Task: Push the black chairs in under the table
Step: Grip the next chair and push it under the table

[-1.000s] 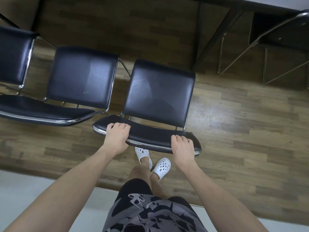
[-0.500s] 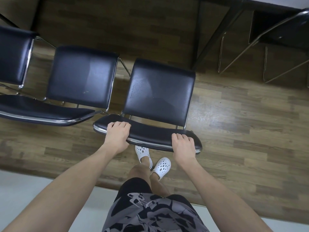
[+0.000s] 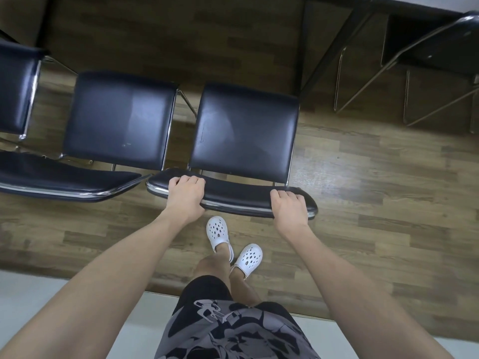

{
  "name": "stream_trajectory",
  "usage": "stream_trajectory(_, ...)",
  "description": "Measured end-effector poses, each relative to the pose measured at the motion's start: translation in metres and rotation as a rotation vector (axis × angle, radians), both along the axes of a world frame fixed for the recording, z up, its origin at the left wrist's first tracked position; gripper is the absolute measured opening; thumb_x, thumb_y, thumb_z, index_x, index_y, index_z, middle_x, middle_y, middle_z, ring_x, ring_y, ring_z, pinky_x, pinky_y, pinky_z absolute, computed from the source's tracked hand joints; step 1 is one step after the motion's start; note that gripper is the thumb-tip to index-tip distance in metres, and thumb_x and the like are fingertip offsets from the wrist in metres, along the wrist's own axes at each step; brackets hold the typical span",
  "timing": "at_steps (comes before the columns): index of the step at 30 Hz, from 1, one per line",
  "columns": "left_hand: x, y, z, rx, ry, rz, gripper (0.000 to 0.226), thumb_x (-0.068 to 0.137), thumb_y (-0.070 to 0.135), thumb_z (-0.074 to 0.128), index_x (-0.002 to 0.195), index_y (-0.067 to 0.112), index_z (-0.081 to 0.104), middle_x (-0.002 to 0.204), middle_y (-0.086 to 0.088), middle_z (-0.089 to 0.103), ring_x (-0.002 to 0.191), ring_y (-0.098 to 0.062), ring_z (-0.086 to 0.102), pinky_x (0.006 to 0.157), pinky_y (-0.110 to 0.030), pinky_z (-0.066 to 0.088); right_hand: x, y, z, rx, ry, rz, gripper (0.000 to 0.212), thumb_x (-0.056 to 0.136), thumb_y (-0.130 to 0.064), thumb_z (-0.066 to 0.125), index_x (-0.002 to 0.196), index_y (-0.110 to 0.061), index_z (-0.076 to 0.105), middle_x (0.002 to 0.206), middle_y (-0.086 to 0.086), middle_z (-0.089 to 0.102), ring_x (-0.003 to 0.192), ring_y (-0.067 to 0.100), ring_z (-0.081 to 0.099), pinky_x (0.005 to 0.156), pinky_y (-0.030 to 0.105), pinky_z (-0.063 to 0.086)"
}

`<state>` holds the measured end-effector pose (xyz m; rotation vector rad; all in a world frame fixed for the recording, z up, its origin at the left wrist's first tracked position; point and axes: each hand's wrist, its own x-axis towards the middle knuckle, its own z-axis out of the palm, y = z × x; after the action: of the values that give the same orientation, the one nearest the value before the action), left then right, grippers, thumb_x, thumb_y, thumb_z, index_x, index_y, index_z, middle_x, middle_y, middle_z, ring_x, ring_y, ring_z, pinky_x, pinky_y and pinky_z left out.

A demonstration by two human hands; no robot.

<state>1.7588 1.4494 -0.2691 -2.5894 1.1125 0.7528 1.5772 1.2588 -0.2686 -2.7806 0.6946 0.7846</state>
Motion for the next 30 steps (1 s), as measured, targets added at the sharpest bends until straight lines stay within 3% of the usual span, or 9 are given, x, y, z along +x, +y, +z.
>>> stream_trajectory(8,0.019,-0.019,0.0,0.016,-0.011,-0.016,0.054,0.075,0.04,0.07,0.122,0.02,0.05,0.125,0.003,0.055,0.121,-0.02,0.045,0.102,-0.037,0.025,0.02,-0.019,0.002,-0.013,0.029,0.008,0.047,0.069,-0.001,0.067,0.108,-0.016,0.044,0.107,0.001,0.06,0.102,0.024,0.056,0.081,0.034,0.037)
stream_trajectory(11,0.027,-0.028,0.001,0.025,-0.011,-0.019,0.055,0.077,0.038,0.07,0.125,0.019,0.049,0.132,0.002,0.053,0.134,-0.019,0.036,0.106,-0.038,0.023,0.029,-0.028,0.002,-0.017,0.03,0.01,0.049,0.07,-0.001,0.066,0.112,-0.016,0.045,0.108,0.001,0.06,0.102,0.024,0.056,0.082,0.033,0.036)
stream_trajectory(17,0.051,-0.047,0.004,0.022,-0.007,-0.018,0.065,0.078,0.028,0.068,0.136,0.016,0.042,0.145,-0.001,0.043,0.145,-0.018,0.022,0.112,-0.042,0.02,0.051,-0.043,-0.001,-0.042,-0.028,-0.001,0.079,0.069,-0.001,0.068,0.14,-0.014,0.035,0.118,0.002,0.06,0.113,0.025,0.054,0.093,0.033,0.037)
stream_trajectory(23,0.069,-0.06,0.004,-0.02,-0.031,-0.018,0.098,0.078,0.029,0.072,0.153,0.01,0.012,0.161,-0.003,0.016,0.149,-0.019,0.008,0.118,-0.044,0.014,0.07,-0.056,0.0,-0.093,-0.048,-0.076,0.097,0.074,-0.003,0.07,0.153,-0.008,0.013,0.155,0.009,0.03,0.144,0.028,0.025,0.117,0.038,0.022)
stream_trajectory(30,0.096,-0.079,0.004,-0.05,-0.037,-0.012,0.113,0.076,0.031,0.076,0.154,0.009,-0.002,0.163,-0.004,0.005,0.15,-0.019,0.003,0.118,-0.046,0.013,0.1,-0.068,0.003,-0.163,-0.011,-0.147,0.101,0.08,-0.003,0.066,0.154,-0.011,-0.003,0.163,0.01,0.0,0.15,0.029,0.0,0.119,0.043,0.008)
